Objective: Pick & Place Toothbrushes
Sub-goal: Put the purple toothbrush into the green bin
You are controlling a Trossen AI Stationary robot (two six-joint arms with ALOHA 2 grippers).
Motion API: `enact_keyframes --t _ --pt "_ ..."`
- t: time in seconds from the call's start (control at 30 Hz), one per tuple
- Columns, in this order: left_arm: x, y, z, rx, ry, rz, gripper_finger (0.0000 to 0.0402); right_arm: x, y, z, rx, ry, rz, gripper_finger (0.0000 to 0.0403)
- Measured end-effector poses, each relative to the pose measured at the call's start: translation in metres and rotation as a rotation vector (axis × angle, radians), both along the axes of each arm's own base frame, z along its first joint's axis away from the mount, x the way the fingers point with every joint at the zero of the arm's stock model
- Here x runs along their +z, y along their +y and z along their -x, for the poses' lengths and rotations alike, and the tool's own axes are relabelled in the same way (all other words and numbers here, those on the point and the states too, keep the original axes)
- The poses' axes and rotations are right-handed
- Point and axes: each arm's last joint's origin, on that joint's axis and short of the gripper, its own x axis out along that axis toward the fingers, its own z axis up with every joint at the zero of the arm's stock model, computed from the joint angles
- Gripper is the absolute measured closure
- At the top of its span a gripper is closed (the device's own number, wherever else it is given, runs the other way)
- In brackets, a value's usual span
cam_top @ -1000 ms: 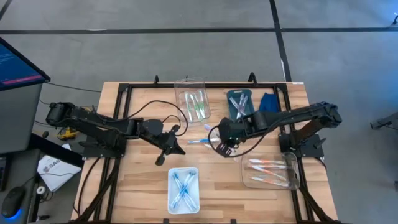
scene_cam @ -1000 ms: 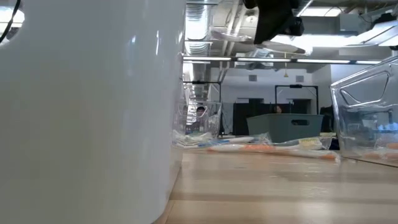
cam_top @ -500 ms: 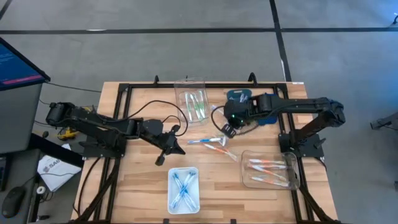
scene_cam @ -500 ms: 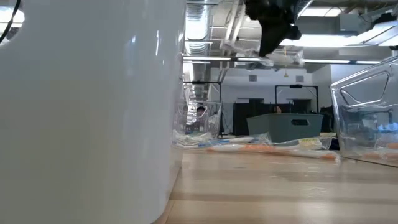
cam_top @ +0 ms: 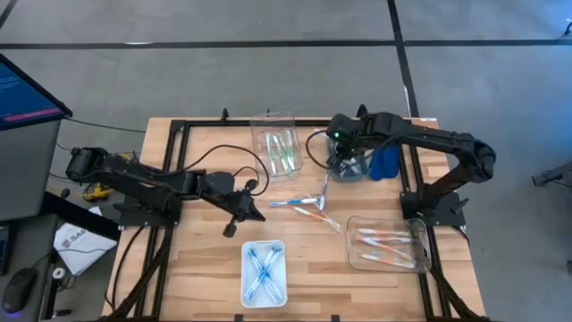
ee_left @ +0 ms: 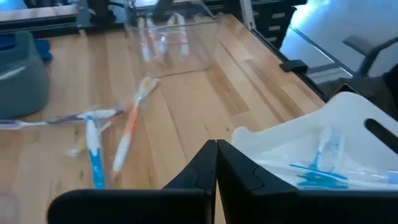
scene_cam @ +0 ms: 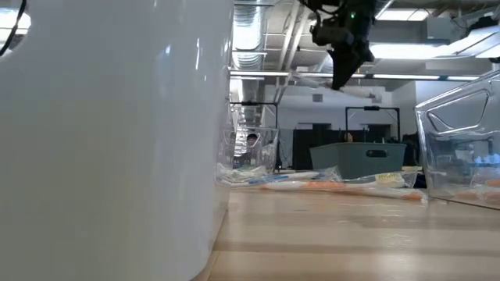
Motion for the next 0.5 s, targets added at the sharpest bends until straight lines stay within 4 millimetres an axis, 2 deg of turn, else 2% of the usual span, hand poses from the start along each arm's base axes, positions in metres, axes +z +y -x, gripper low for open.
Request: enact_keyframes --t 0.23,0.5 --pt "0.001 0.011 -0.002 0.045 -0.042 0.002 0.0400 -0.013 -0.023 0.009 0.000 0.058 0.014 0.0402" --pt "0.008 0.026 -0.005 0.101 -0.131 -0.006 0.0400 -0.037 -0.038 0.016 0.040 0.117 0.017 0.0402"
